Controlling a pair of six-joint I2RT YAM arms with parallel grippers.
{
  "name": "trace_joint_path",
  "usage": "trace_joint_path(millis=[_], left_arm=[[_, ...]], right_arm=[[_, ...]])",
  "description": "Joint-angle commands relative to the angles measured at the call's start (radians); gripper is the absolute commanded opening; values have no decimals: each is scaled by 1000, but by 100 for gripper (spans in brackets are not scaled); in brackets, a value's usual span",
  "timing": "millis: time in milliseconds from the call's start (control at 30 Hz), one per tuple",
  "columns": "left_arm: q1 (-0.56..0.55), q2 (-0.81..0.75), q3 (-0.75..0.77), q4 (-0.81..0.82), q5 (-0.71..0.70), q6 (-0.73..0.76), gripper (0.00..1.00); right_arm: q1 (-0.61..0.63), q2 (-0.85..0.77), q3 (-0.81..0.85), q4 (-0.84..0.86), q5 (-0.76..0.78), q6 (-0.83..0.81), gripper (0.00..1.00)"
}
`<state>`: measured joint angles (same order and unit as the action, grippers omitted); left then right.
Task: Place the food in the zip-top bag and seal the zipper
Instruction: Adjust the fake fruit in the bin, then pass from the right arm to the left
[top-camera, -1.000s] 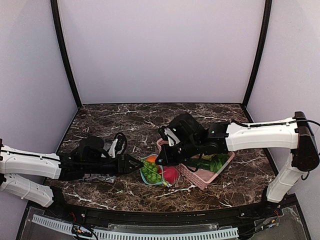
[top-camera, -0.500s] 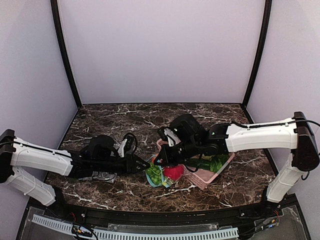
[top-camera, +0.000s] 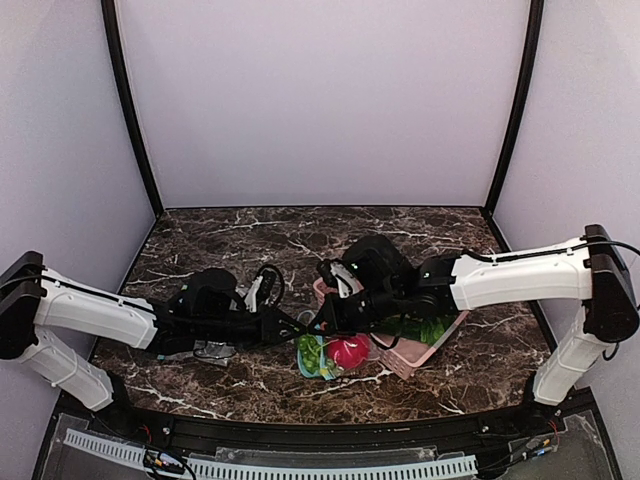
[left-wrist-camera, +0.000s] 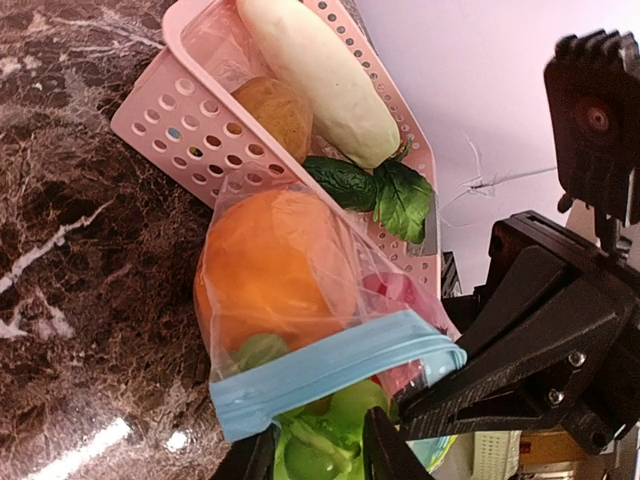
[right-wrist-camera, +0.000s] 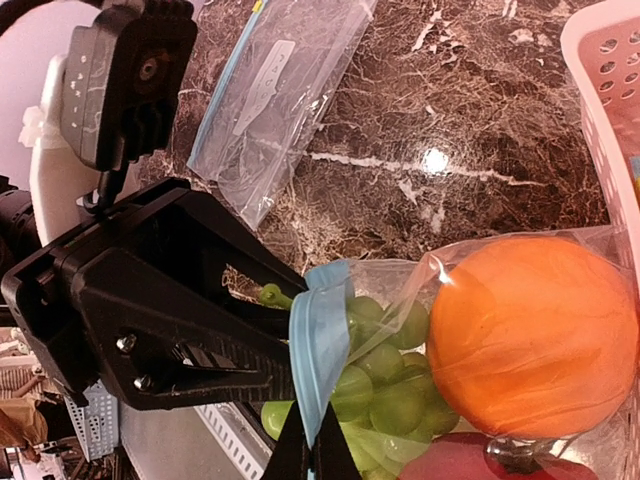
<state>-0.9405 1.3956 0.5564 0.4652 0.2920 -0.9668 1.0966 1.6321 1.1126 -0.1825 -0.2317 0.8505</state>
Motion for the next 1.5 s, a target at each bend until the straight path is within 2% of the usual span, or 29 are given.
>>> trace_joint_path(millis=[0,233,300,333,400,533,600,767,833,1000,1300,1433,1467], left_arm=[[-5,-44,24,17,-14,2,35],[-4,-201,-36,-183,-113,29,54],[-3,-244,-58,-216,-122,26,64],[-3,-260,-63,-226,-125,24,72],[-3,-308,-78,-261,-124,19,83],[-4,-380,-94,-366,-103,25,90],[-5,-398,-116,-379,-81,13,89],[-7,-390,-177,-295,-13,-41,67],[-10,-366,-193,-251,6,-59,63],[-21,-277,-187,-172,43,-69,59],[-27,-187,-155,-72,59,-80,58],[-27,-139,-156,-30,68,-92,47],[-28,-135,-156,-22,70,-95,42]], right_arm=[[3,-40,-7,121,-7,29,0],[-2,-53,-52,134,28,46,0],[-3,-53,-63,145,34,52,0],[-4,-54,-69,150,35,55,0],[-4,-52,-77,162,37,61,0],[-7,-50,-92,178,39,77,0],[-10,-48,-94,209,38,82,0],[-11,-49,-96,212,40,84,0],[-11,-51,-97,212,40,87,0],[-12,-55,-96,212,40,88,0],[-13,-52,-93,212,38,88,0],[-13,-53,-87,212,36,86,0],[-12,-54,-87,212,37,85,0]])
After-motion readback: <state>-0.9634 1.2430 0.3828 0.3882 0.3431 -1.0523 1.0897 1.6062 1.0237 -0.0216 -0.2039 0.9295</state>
